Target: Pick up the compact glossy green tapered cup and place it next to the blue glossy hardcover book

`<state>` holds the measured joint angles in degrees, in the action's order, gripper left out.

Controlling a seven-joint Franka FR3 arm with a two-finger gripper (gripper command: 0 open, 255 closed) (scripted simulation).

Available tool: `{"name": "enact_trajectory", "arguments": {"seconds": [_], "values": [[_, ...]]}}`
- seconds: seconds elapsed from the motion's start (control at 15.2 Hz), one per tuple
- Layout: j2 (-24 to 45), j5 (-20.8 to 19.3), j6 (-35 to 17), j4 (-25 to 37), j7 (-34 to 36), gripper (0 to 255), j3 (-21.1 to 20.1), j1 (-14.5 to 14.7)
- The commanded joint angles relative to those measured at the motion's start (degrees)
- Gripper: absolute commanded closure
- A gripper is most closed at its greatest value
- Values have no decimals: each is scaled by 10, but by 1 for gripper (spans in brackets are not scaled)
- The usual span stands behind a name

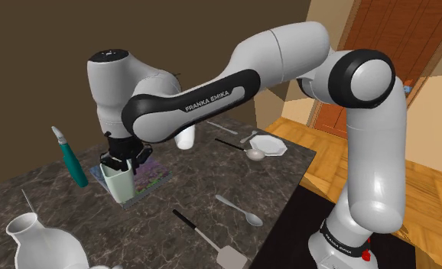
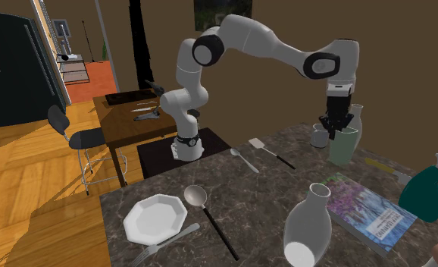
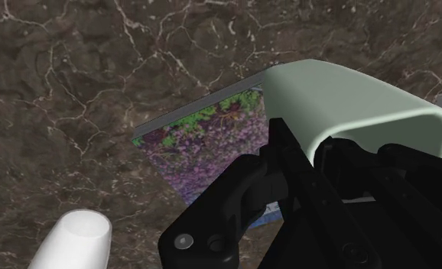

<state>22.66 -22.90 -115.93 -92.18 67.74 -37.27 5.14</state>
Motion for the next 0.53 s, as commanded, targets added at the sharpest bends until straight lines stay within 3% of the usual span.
{"name": "enact_trajectory", "arguments": {"seconds": [0.0,0.46], "values": [[4,-4,-13,-10,4,255,2,0],[22,-22,-56,-40,20,255,11,3]]}}
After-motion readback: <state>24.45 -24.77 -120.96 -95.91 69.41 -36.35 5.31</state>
